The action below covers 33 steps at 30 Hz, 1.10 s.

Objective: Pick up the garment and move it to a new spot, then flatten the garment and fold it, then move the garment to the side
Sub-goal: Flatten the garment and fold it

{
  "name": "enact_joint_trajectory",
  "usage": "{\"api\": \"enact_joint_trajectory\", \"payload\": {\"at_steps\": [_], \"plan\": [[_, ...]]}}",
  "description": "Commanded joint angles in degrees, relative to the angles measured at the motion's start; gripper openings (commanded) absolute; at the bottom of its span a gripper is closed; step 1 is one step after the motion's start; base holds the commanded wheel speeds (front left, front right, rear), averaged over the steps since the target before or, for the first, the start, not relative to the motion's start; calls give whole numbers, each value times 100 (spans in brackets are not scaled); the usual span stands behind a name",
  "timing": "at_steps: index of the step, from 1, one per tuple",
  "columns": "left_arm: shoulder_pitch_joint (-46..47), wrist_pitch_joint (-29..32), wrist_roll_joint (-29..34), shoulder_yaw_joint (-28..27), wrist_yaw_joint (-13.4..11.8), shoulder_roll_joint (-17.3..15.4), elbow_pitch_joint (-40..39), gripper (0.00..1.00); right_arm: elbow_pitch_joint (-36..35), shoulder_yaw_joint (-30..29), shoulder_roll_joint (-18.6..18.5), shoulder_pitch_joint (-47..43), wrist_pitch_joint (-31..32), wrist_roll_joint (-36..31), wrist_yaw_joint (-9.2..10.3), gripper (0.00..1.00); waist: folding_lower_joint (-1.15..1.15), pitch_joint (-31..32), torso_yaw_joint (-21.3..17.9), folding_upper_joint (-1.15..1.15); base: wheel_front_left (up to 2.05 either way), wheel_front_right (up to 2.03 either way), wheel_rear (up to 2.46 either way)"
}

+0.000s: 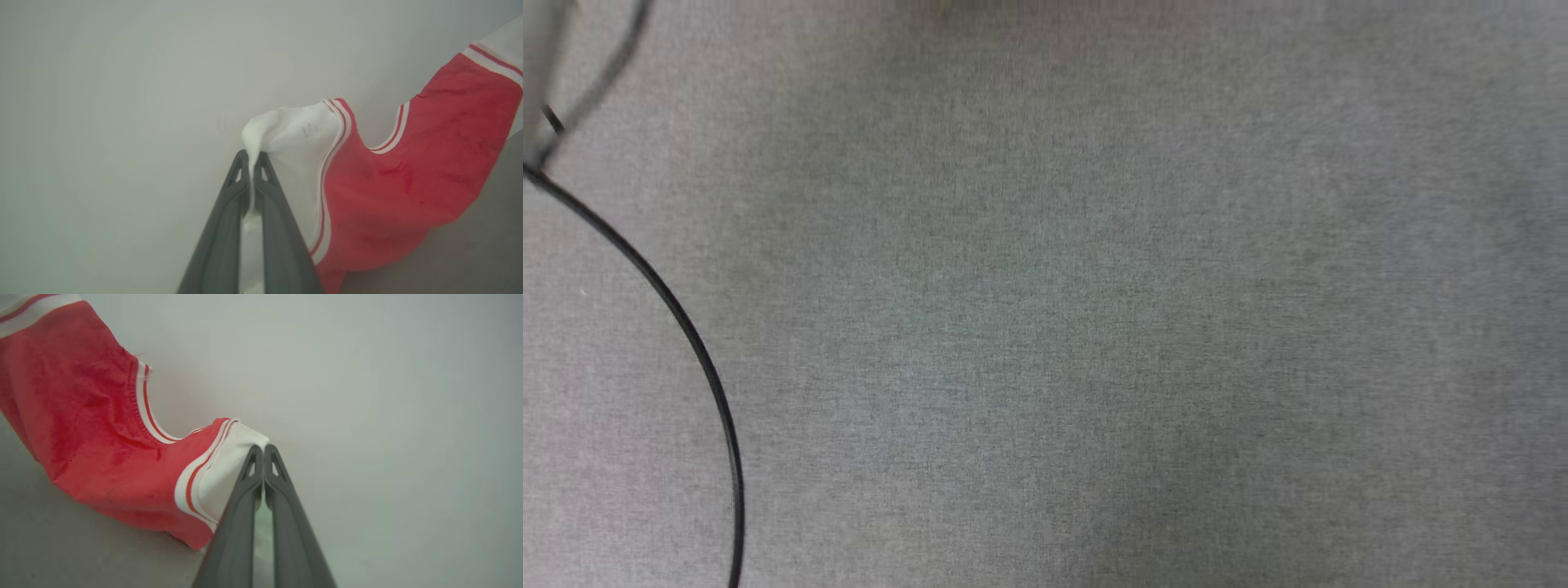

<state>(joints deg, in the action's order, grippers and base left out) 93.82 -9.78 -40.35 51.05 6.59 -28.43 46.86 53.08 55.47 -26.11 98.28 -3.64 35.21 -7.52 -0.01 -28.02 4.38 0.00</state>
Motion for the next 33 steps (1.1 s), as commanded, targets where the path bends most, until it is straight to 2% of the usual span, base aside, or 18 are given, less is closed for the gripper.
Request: {"api": "enact_joint_trajectory", "payload": {"at_steps": [1,8,12,16,22,26,33], "plan": [[-464,-153,-127,15,28,-51,-33,0,-101,171,39,-409,-147,187,6,0,1,221,-63,0,0,0,0],[-1948,-374,-359,174,-18,-165,-402,0,-394,702,-60,-1619,-419,739,6,0,1,693,-136,0,0,0,0],[-3045,-446,-555,216,-221,-373,-827,0,-641,1053,-191,-2430,-572,1052,6,0,1,1016,-196,0,0,0,0],[-4240,-499,-881,107,-552,-697,-1464,0,-841,1392,-401,-3189,-694,1188,6,0,1,1343,-273,0,0,0,0],[-5973,-503,-1313,97,-1172,-1225,-2517,0,-1190,1587,-892,-4330,-846,1363,6,0,1,1845,-284,0,0,0,0],[-6865,-456,-1450,194,-1618,-1551,-3015,0,-1358,1578,-1207,-5068,-898,1416,5,0,1,2155,-279,0,0,0,0],[-8056,-371,-1767,338,-2217,-1976,-3744,0,-1718,1515,-1690,-6309,-852,1410,6,0,1,2618,-302,0,0,0,0]]}}
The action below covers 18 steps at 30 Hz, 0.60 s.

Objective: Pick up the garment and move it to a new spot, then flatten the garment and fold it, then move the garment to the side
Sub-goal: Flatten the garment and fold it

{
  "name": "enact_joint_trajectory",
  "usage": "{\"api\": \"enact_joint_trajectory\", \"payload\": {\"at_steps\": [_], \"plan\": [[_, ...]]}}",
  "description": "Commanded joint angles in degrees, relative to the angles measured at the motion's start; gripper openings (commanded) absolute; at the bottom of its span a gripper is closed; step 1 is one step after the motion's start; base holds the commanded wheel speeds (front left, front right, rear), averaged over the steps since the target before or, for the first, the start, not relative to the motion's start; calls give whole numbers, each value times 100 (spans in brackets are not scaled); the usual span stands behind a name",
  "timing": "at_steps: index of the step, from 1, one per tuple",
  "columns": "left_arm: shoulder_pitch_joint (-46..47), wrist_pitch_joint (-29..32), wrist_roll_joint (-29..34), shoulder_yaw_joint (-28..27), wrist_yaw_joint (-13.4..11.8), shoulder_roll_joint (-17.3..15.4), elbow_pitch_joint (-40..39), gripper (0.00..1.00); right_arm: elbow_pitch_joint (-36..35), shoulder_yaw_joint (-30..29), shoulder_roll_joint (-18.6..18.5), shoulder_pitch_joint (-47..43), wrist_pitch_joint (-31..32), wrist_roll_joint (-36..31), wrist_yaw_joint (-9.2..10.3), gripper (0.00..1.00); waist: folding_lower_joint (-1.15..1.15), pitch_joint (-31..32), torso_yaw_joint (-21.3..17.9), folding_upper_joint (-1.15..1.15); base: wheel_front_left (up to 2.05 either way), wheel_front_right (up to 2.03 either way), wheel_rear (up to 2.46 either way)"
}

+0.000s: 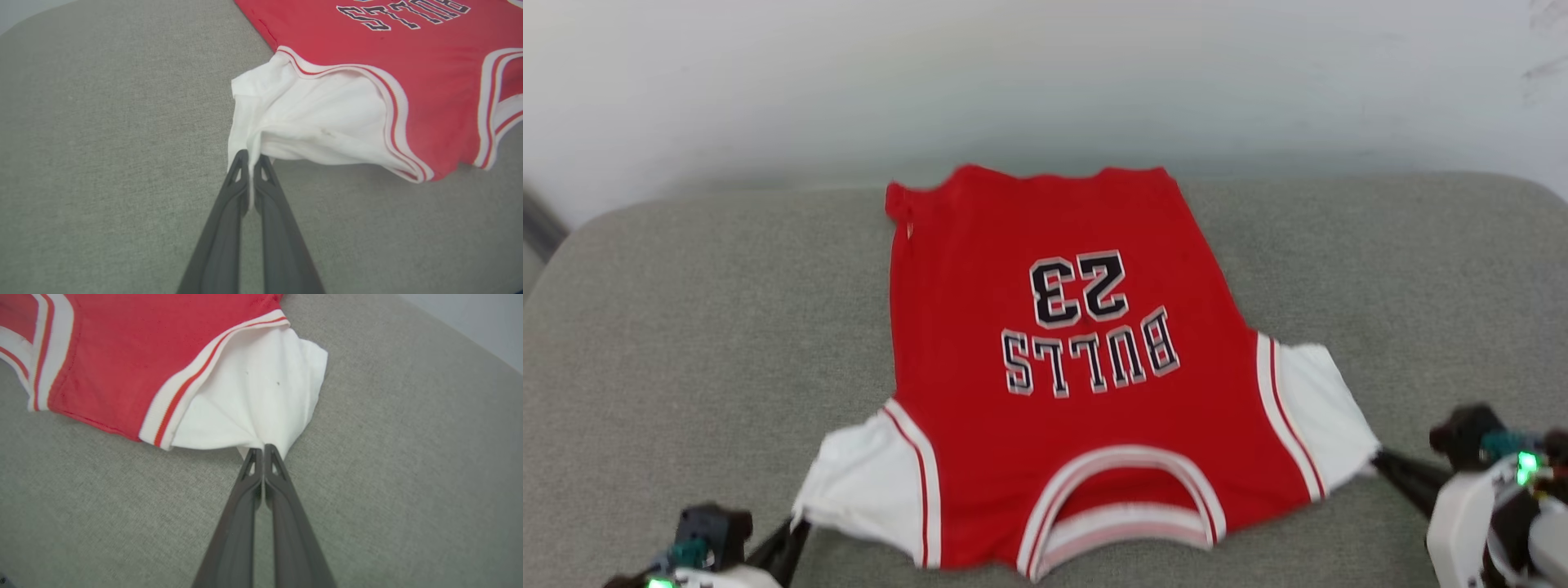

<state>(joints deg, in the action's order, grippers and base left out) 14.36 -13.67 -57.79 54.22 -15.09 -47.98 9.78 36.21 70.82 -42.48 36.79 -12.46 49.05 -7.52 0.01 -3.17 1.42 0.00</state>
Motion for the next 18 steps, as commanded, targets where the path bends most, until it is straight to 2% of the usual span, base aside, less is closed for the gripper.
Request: {"api": "enact_joint_trajectory", "payload": {"at_steps": [1,7,8,13,14,15,16,18], "plan": [[-241,33,-62,33,-109,-95,-147,0,-123,-30,-121,-348,61,28,6,0,-1,184,2,0,0,0,0],[-952,27,-289,70,-500,-451,-690,0,-900,-298,-592,-1471,377,110,7,0,-1,365,13,0,0,0,0],[-1180,6,-333,90,-649,-562,-883,0,-1368,-516,-772,-1953,636,77,7,0,-1,363,4,0,0,0,0],[-1275,-32,-311,6,-831,-608,-1143,0,-1828,-1142,-825,-2466,1083,-92,7,0,-1,314,-23,0,0,0,0],[-1253,-42,-273,-5,-860,-609,-1185,0,-1875,-1336,-802,-2483,1136,-150,7,39,-1,304,-28,0,0,0,0],[-1215,-52,-250,-24,-894,-605,-1235,0,-1935,-1531,-770,-2505,1208,-214,7,92,-1,293,-28,0,0,0,0],[-1184,-54,-229,-33,-927,-596,-1280,0,-2017,-1721,-738,-2516,1273,-289,6,100,-1,276,-27,0,0,0,0],[-1119,-65,-171,-71,-984,-568,-1372,0,-2185,-2140,-738,-2461,1408,-453,6,100,-1,236,-20,0,0,0,0]]}}
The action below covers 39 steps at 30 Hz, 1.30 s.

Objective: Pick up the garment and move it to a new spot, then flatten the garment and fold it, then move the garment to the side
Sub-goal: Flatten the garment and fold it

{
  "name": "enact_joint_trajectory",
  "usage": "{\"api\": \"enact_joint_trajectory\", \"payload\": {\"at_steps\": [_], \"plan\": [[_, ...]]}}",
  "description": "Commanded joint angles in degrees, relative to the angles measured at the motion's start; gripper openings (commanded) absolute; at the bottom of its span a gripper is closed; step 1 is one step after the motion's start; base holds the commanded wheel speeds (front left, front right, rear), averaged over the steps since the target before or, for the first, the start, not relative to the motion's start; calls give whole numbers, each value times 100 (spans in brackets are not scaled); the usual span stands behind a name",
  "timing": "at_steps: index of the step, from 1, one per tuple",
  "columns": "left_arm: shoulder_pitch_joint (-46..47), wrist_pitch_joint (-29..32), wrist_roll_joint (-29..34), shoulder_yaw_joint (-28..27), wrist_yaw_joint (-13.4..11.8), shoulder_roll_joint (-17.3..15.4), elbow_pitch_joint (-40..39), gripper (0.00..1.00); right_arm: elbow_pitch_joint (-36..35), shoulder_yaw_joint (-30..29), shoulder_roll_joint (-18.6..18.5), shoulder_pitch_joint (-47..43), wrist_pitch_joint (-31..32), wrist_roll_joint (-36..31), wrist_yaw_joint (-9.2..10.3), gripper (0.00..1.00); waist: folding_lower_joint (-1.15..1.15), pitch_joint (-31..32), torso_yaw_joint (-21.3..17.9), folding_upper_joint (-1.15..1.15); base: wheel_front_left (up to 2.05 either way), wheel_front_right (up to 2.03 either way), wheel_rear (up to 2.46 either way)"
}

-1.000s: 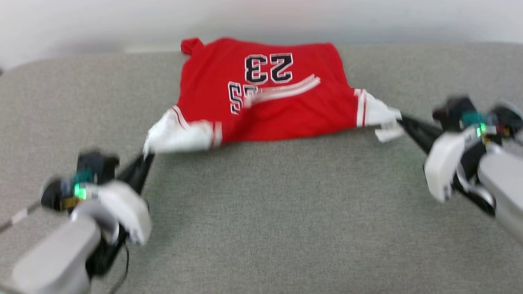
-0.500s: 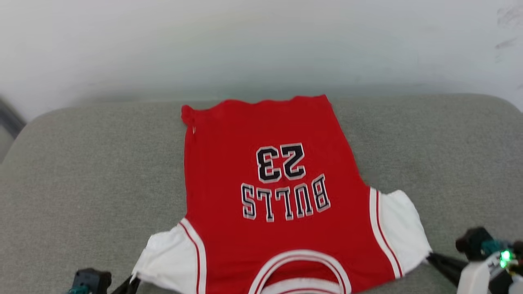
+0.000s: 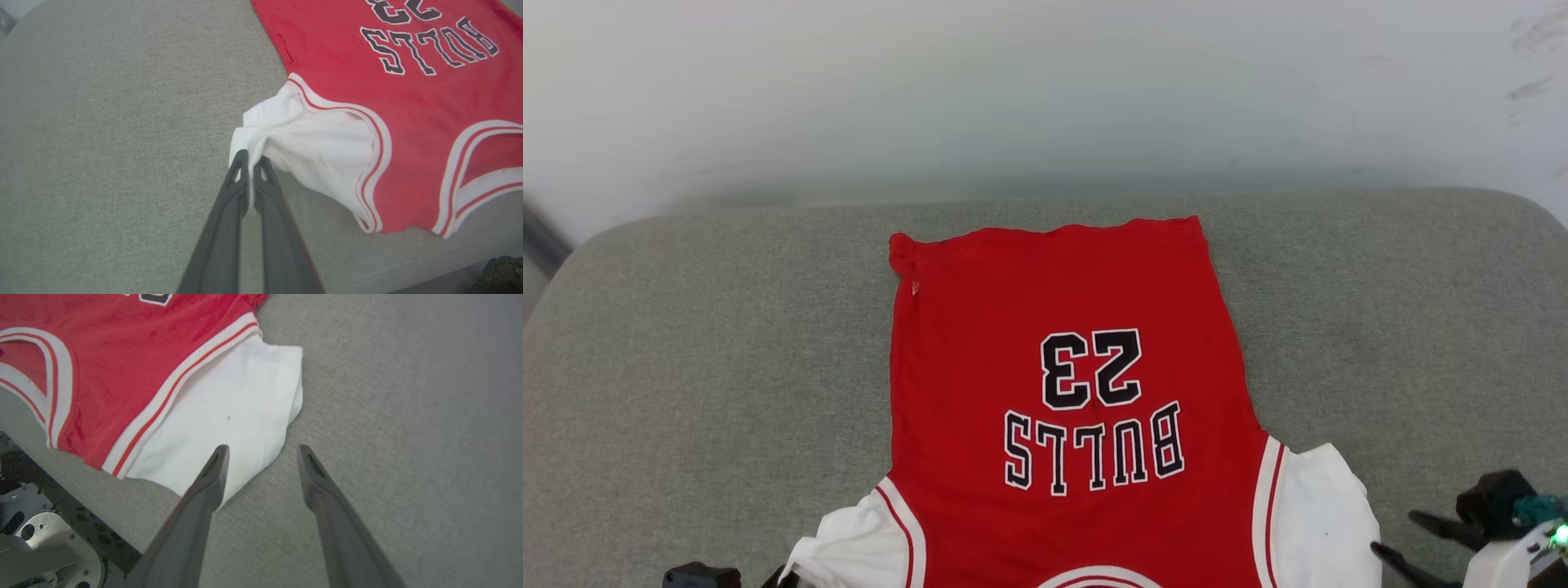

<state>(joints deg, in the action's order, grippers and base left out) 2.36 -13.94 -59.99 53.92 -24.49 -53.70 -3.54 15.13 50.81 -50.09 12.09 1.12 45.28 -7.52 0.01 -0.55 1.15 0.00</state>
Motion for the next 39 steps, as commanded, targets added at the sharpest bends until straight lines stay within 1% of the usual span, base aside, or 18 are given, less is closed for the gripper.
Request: {"api": "enact_joint_trajectory", "payload": {"at_steps": [1,6,7,9,11,13,15,18,22,24,26,30,31,32,33,34,36,39], "plan": [[113,-43,69,-69,-81,22,-86,0,-200,-320,-18,60,126,-169,5,100,-1,-53,17,0,0,0,0],[214,-95,210,-317,-261,168,-379,0,-807,-1652,-97,574,386,-651,6,100,-1,-325,71,0,0,0,0],[316,-109,388,-404,-317,221,-536,0,-1172,-2312,51,1059,707,-984,5,100,-1,-589,158,0,0,0,0],[413,-116,525,-429,-333,268,-616,0,-1349,-2631,188,1456,978,-1042,5,100,-1,-796,237,0,0,0,0],[537,-120,664,-451,-350,330,-693,0,-1419,-2829,253,1940,1272,-1053,5,100,-1,-1040,348,0,0,0,0],[663,-124,730,-502,-331,425,-763,0,-1405,-2850,306,2437,1594,-1035,5,100,-1,-1287,466,0,0,0,0],[778,-125,857,-515,-305,488,-794,0,-1303,-2732,312,2988,1976,-994,5,100,-1,-1527,592,0,0,0,0],[946,-128,1055,-496,-284,607,-815,0,-1069,-2334,272,3735,2700,-826,5,100,-1,-1830,770,0,0,0,0],[1169,-132,1281,-475,-233,769,-852,0,-779,-1706,201,4664,3822,-464,5,100,-1,-2212,1006,0,0,0,0],[1285,-134,1381,-476,-205,858,-870,0,-559,-1351,175,5054,4480,-220,5,100,-1,-2402,1130,0,0,0,0],[1410,-135,1490,-454,-177,948,-875,0,-290,-1153,151,5464,5144,-14,5,100,-1,-2581,1264,0,0,0,0],[1605,-136,1657,-405,-117,1146,-891,0,98,-822,163,6061,6219,135,5,100,-1,-2920,1518,0,0,0,0],[1605,-136,1657,-405,-117,1146,-891,0,98,-822,163,6061,6219,135,5,100,-1,-2920,1518,0,0,0,0],[1683,-136,1659,-432,-63,1264,-888,0,299,-767,184,6339,6570,63,5,100,-1,-3071,1630,0,0,0,0],[1721,-137,1697,-442,-34,1290,-879,0,396,-753,187,6461,6734,13,5,100,-1,-3159,1691,0,0,0,0],[1721,-137,1697,-442,-34,1290,-879,0,396,-753,187,6461,6734,13,5,100,-1,-3159,1691,0,0,0,0],[1817,-138,1778,-473,59,1457,-838,0,805,-936,380,6671,6916,-65,5,100,-1,-3378,1850,0,0,0,0],[1853,-138,1873,-576,120,1572,-852,0,1083,-1059,567,6793,6992,-237,4,100,-1,-3596,1959,0,0,0,0]]}}
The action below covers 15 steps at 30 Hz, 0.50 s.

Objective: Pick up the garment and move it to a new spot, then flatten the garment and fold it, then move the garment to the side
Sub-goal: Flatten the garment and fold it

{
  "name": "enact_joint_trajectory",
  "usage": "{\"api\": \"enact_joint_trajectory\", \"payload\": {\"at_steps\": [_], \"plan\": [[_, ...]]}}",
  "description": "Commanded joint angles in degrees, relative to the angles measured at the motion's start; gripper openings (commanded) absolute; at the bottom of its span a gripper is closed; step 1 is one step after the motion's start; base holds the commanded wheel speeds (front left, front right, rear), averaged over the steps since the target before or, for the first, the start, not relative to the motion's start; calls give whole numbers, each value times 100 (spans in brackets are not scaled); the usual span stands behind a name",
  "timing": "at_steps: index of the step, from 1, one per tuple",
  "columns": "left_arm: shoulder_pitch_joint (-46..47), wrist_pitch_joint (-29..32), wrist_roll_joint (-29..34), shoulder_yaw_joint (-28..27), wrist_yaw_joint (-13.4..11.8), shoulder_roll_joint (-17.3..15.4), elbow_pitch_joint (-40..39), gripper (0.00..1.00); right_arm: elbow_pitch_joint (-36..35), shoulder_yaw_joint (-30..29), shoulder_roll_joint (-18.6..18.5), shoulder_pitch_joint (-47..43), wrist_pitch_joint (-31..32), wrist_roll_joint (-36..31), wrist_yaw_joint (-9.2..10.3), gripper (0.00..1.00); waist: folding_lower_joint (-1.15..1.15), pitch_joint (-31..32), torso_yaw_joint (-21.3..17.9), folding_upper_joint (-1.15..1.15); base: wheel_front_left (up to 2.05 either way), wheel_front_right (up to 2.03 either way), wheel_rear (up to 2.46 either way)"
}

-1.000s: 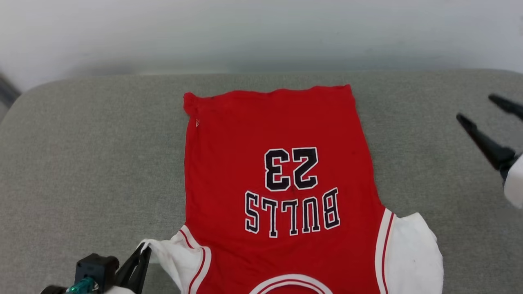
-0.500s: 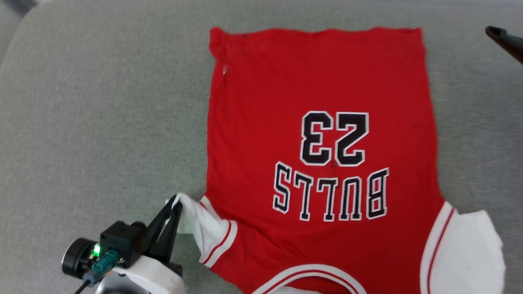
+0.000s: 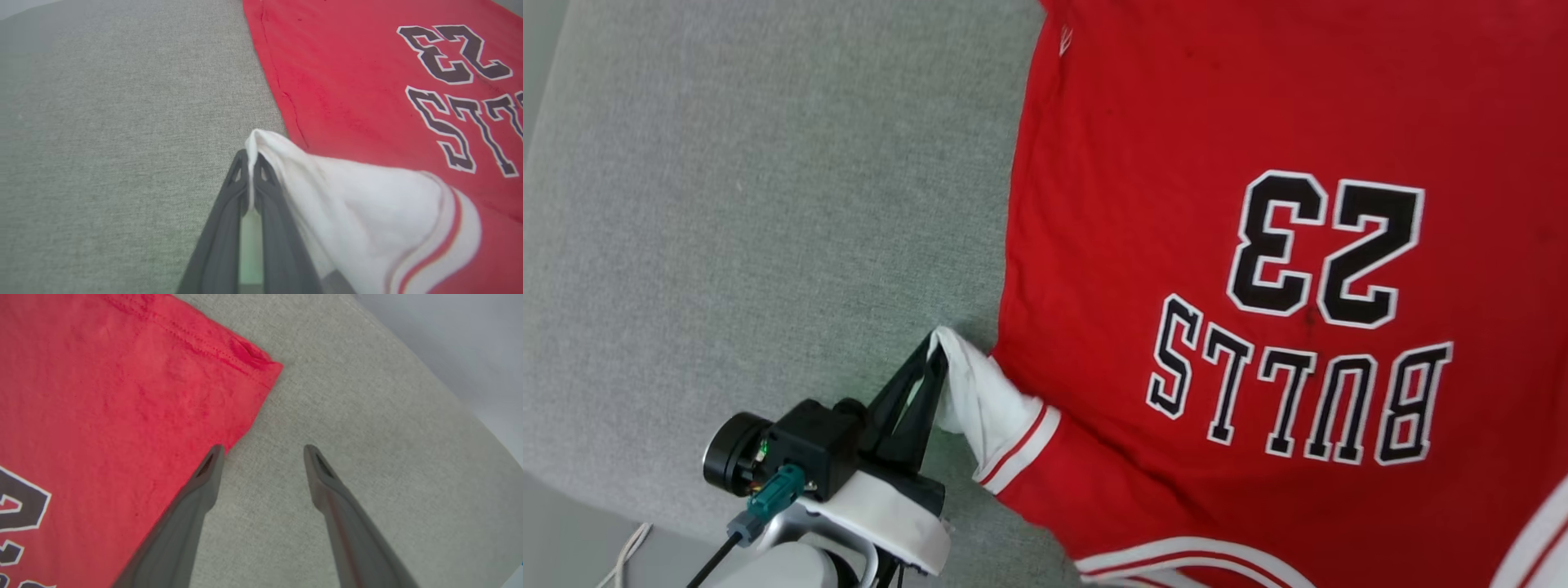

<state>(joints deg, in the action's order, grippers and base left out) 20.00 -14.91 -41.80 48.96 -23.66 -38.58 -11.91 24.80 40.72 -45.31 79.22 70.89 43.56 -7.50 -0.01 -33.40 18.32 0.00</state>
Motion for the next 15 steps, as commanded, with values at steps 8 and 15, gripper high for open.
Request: {"api": "enact_joint_trajectory", "payload": {"at_steps": [8,15], "plan": [[5,-34,319,-192,143,280,21,0,332,66,144,-535,-33,-130,2,100,1,-510,337,0,0,0,0],[-119,-35,447,-292,192,329,108,0,94,-127,-34,-599,-544,-2,4,0,1,-269,244,0,0,0,0]]}}
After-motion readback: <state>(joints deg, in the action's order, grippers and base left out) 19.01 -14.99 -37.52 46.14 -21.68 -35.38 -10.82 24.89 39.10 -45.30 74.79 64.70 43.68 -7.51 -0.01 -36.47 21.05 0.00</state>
